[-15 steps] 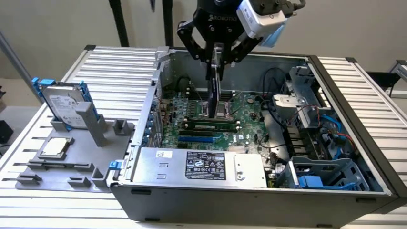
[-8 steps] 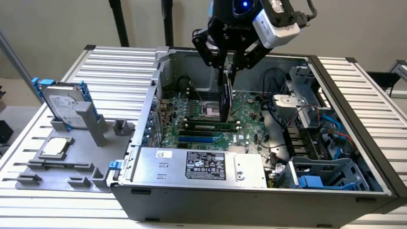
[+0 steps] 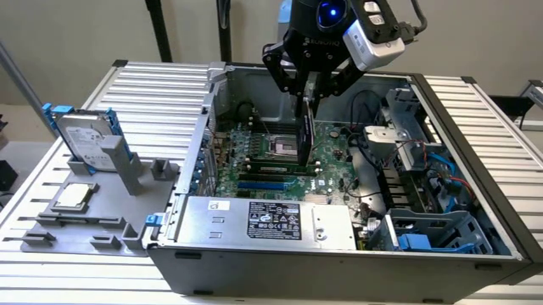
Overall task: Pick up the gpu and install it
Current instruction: 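Insert the gpu into the slot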
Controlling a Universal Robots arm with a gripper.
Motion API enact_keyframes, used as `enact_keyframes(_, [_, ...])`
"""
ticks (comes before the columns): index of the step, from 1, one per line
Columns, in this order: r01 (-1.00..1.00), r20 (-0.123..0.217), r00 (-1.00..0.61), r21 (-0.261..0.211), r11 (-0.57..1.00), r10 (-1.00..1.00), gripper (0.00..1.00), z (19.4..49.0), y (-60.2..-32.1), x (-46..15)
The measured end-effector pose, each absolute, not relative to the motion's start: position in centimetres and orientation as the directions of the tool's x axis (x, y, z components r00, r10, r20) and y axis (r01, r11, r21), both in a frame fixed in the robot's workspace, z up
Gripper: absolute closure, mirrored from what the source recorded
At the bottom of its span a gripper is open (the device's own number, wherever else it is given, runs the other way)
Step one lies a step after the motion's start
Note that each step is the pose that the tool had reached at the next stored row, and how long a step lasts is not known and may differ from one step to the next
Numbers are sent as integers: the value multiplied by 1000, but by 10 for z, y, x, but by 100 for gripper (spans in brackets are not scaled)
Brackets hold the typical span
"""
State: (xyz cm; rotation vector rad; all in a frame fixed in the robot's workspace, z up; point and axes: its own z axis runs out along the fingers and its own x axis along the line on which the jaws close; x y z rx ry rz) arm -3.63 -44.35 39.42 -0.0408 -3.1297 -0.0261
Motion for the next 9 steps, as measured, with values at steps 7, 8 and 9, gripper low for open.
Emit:
enact_keyframes(7, [26,12,-1000,16,1000,26,73,394,-444,-36])
enact_keyframes(8, [26,12,-1000,16,1000,26,73,394,-444,-36])
enact_keyframes(9, [26,12,-1000,17,1000,26,73,394,-444,-36])
